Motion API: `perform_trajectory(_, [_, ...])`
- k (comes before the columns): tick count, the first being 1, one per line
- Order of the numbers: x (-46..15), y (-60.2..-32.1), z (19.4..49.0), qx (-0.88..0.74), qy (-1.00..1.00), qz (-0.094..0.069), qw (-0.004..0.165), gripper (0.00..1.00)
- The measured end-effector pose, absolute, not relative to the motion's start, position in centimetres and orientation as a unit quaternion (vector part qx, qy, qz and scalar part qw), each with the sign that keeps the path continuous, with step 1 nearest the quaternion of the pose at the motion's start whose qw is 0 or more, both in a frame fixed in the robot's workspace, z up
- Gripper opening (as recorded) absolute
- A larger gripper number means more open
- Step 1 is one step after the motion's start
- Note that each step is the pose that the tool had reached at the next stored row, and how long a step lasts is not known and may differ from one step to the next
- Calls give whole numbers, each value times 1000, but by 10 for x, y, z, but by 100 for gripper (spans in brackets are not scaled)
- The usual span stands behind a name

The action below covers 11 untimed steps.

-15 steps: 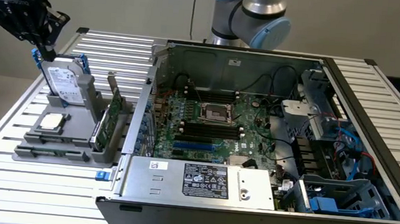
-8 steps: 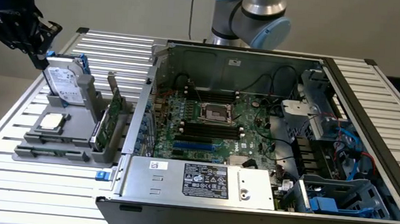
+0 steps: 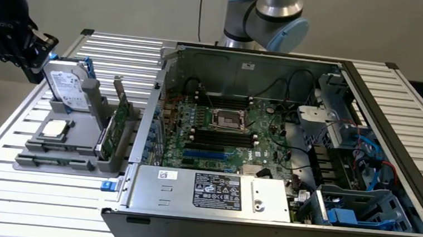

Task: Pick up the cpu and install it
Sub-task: 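Reach for the cpu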

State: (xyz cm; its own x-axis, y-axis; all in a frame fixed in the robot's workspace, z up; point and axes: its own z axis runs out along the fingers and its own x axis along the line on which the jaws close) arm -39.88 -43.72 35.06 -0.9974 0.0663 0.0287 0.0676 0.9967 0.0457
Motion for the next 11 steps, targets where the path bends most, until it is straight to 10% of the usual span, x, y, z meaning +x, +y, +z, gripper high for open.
perform_trajectory(11, [-403, -442, 347, -6, -1000, -23, 14, 11])
